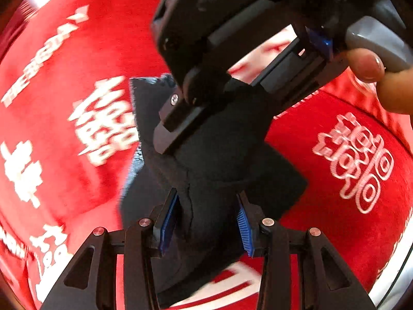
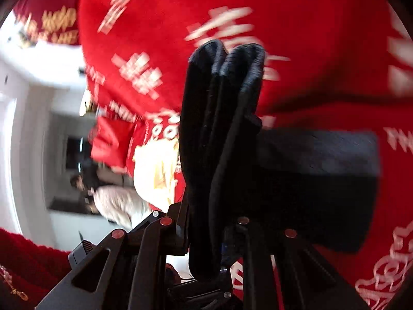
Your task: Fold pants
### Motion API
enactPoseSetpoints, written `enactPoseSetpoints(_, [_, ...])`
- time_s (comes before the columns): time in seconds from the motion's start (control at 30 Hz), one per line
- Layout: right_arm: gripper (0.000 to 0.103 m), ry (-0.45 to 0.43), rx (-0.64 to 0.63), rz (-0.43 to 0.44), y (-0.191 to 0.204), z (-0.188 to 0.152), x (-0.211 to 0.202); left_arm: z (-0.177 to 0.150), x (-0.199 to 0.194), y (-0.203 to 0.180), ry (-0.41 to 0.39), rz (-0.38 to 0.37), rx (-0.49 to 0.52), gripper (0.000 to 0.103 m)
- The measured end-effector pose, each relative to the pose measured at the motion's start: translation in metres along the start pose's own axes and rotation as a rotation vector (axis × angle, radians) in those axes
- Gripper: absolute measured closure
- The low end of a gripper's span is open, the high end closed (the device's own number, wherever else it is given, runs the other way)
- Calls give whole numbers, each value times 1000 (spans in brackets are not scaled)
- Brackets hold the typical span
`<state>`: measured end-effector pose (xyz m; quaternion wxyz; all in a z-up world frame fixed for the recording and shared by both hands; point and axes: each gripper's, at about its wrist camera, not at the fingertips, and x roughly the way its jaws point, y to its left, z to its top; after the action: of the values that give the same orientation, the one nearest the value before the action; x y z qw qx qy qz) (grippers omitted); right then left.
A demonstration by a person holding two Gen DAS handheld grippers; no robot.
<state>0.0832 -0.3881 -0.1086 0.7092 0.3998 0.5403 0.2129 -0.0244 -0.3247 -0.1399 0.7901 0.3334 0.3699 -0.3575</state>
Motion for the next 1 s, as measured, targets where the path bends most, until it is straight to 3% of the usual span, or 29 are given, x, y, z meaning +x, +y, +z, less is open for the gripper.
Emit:
enactPoseSetpoints(0.1, [84,-33,109,-15,-63,-22,-18,-4,29,-23,64,-39,48,60])
enactPoseSetpoints(0.27, [82,-3,254,-78,-143,-46,-4,-9,51,-34,170,-85,81,54])
enactPoseSetpoints(0.3, [77,-5,267,-79,-148,-49,-3,-10,45,-29,171,-94,76,45])
enactPoseSetpoints(0.33, [77,-13,276,-81,-153,-51,-3,-11,41,-24,176,-93,65,29])
enactPoseSetpoints(0.37, [76,-24,282,-82,-152,-51,-5,-11,35,-16,181,-93,42,22])
enactPoseSetpoints(0.4, [68,-25,289,-104,-150,-50,-8,-12,28,-5,182,-97,9,20])
enactPoseSetpoints(0.5, [53,-22,302,-213,-142,-47,-18,-13,15,34,213,-74,-90,20])
enactPoseSetpoints(0.67, [53,-53,191,-495,-109,-39,-39,-27,35,103,344,43,-348,20])
enactPoseSetpoints(0.8, [67,-96,80,-552,-87,-20,-36,-46,71,137,460,105,-490,20])
enactPoseSetpoints(0.87, [73,-78,35,-571,-83,-10,-21,-55,84,146,484,80,-553,20])
enactPoseSetpoints(0.9, [74,-56,22,-566,-84,-4,-14,-57,87,147,488,77,-571,14])
enactPoseSetpoints(0.93, [74,-39,12,-562,-88,-1,-9,-59,88,147,487,105,-577,2])
enactPoseSetpoints(1.0, [74,3,-33,-603,-90,-6,10,-60,90,146,481,132,-565,0])
